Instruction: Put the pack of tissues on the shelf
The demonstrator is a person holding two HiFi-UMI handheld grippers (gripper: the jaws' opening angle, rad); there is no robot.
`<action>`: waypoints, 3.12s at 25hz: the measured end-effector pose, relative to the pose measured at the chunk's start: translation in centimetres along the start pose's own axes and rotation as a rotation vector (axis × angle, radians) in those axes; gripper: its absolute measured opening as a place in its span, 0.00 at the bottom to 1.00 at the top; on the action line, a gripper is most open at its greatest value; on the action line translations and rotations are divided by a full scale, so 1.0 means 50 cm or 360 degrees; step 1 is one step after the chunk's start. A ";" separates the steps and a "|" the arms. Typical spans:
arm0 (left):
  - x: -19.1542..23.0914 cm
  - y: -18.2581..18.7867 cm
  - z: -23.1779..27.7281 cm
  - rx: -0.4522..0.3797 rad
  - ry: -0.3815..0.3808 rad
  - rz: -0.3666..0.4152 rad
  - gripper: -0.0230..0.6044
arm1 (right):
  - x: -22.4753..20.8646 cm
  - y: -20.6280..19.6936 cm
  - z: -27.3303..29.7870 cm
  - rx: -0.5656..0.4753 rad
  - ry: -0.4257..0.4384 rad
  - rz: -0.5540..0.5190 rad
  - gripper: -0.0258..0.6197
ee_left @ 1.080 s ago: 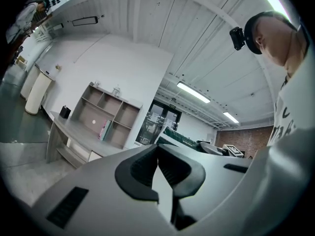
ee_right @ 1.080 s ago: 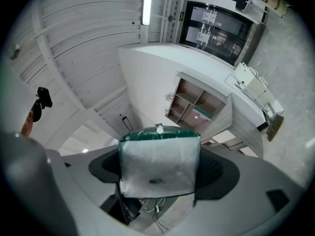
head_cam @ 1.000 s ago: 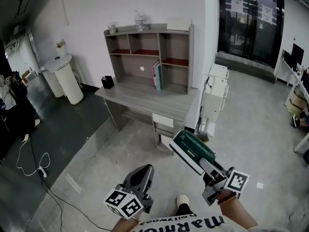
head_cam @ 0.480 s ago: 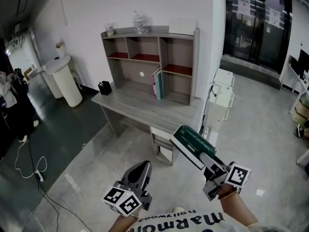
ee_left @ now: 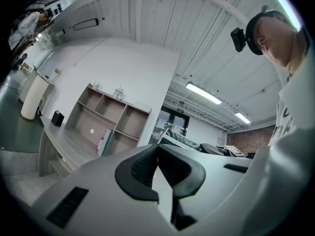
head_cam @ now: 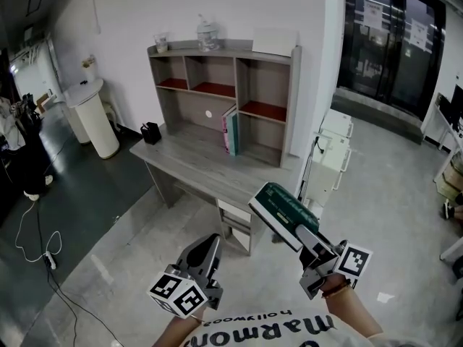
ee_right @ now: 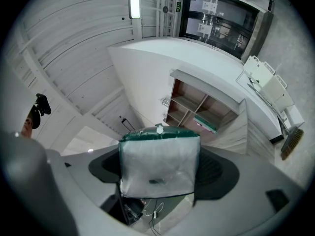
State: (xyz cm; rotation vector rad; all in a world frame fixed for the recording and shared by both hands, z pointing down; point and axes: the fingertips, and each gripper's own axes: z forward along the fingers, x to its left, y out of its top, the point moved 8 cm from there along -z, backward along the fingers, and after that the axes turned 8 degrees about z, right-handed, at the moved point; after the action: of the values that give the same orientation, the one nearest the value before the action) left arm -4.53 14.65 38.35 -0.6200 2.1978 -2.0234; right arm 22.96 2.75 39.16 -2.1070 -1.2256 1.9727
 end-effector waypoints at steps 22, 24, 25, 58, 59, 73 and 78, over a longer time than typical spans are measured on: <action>0.098 -0.078 0.142 0.0118 -0.0051 -0.0117 0.06 | -0.146 0.024 0.064 0.0041 -0.0219 0.0044 0.69; 0.131 -0.073 0.167 0.0115 -0.0050 -0.0132 0.06 | -0.160 0.031 0.093 0.0045 -0.0239 0.0031 0.69; 0.149 -0.069 0.181 0.0112 -0.0052 -0.0136 0.06 | -0.167 0.036 0.110 0.0043 -0.0246 0.0030 0.69; 0.578 0.083 0.531 0.0118 -0.0325 -0.0028 0.06 | -0.269 0.227 0.511 -0.0243 -0.0379 -0.0115 0.69; 0.588 0.087 0.538 0.0121 -0.0328 -0.0011 0.06 | -0.270 0.232 0.520 -0.0255 -0.0373 -0.0125 0.69; 0.657 0.075 0.577 0.0135 -0.0331 -0.0057 0.06 | -0.294 0.288 0.581 -0.0283 -0.0434 -0.0280 0.69; 0.651 0.084 0.598 0.0106 -0.0305 -0.0059 0.06 | -0.294 0.325 0.597 -0.0257 -0.0385 -0.0289 0.69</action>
State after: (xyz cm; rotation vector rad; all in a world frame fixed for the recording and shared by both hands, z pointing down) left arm -25.27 -24.60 37.37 -0.8154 2.0173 -1.9544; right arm 7.55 -30.87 37.28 -1.7788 -1.6031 2.1593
